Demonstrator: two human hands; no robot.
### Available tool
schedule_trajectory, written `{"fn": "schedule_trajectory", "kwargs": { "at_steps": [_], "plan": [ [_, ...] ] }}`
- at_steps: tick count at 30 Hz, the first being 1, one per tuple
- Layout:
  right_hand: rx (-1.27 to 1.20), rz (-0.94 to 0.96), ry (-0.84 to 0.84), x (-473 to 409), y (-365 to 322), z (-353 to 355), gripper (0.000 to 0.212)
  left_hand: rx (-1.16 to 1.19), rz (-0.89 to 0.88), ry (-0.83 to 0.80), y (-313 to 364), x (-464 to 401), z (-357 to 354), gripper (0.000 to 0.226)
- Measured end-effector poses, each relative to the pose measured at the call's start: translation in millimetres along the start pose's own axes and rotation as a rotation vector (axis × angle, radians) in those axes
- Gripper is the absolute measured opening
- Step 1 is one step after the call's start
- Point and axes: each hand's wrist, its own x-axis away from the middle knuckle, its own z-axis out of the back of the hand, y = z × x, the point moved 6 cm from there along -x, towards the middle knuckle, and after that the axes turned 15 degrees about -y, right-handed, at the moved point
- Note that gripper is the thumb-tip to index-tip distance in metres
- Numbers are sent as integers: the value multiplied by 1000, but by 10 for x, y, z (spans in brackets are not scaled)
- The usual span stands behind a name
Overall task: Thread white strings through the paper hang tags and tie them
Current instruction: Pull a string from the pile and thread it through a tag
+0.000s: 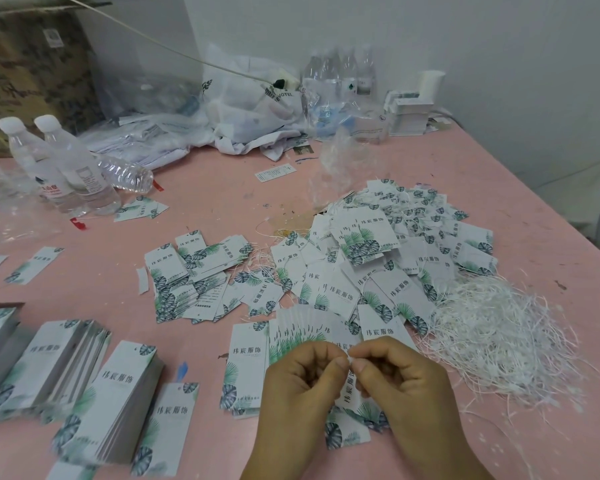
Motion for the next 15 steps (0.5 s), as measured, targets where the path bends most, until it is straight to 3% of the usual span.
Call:
{"fn": "schedule_trajectory", "kwargs": {
  "at_steps": [8, 11, 15],
  "plan": [
    [-182, -42, -149, -66, 95, 45, 24, 57, 33, -112, 44, -34, 11, 23],
    [-222, -53, -184, -78, 108, 36, 13, 71, 52, -136, 56, -34, 12, 16],
    [-287, -45, -227, -103, 127, 31, 13, 81, 54, -158, 82, -36, 12, 5]
  ]
}}
